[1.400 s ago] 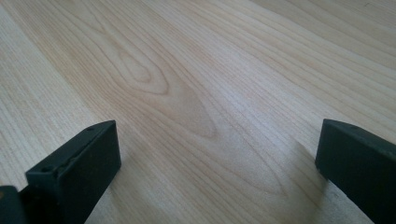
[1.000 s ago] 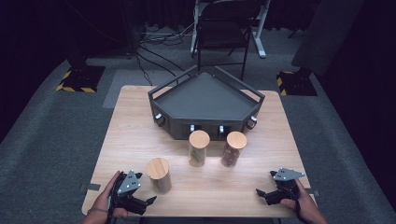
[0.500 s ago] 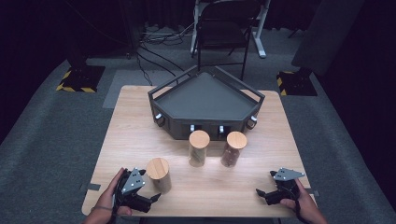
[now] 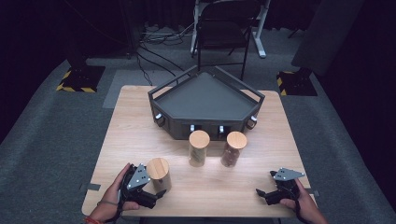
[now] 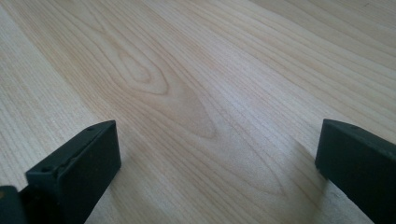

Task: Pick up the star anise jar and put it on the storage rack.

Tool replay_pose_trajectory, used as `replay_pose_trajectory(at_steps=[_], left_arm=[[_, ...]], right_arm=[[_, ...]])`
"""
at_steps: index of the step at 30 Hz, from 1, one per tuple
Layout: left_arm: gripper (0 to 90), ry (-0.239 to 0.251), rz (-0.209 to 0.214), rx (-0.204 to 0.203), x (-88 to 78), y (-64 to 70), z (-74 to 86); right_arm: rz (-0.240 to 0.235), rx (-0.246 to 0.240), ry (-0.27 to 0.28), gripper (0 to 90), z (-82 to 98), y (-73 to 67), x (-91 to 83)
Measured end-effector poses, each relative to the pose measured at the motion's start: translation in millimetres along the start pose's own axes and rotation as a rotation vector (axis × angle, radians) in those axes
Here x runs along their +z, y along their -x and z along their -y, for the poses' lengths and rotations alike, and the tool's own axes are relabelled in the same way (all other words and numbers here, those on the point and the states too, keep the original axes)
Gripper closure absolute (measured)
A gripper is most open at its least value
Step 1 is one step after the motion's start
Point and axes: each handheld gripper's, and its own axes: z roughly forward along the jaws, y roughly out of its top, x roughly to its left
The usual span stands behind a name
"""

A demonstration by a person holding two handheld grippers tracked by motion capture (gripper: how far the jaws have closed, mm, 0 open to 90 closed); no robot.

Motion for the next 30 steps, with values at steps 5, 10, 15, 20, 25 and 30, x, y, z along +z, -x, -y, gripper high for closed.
replay_pose_trajectory(at_steps=[5, 10, 15, 20, 25, 30], left_arm=[[6.0, 0.001, 0.003, 0.008, 1.3, -0.3, -1.2], [9.3, 0.006, 0.008, 0.022, 3.4, -1.2, -3.5], [15.2, 0.039, 0.016, 0.010, 6.4, -3.7, -2.7], [19.6, 0.053, 0.012, 0.005, 8.3, -5.2, -1.6], [23.0, 0.056, 0.017, 0.014, 10.5, -4.1, -1.5], [23.6, 0.061, 0.025, 0.006, 10.3, -5.1, -0.7]], right_arm=[[0.000, 0.000, 0.000, 0.1, 0.0, 0.0, 0.0], [0.000, 0.000, 0.000, 0.1, 0.0, 0.0, 0.0], [0.000, 0.000, 0.000, 0.1, 0.0, 0.0, 0.0], [0.000, 0.000, 0.000, 0.1, 0.0, 0.0, 0.0], [0.000, 0.000, 0.000, 0.1, 0.0, 0.0, 0.0], [0.000, 0.000, 0.000, 0.1, 0.0, 0.0, 0.0]])
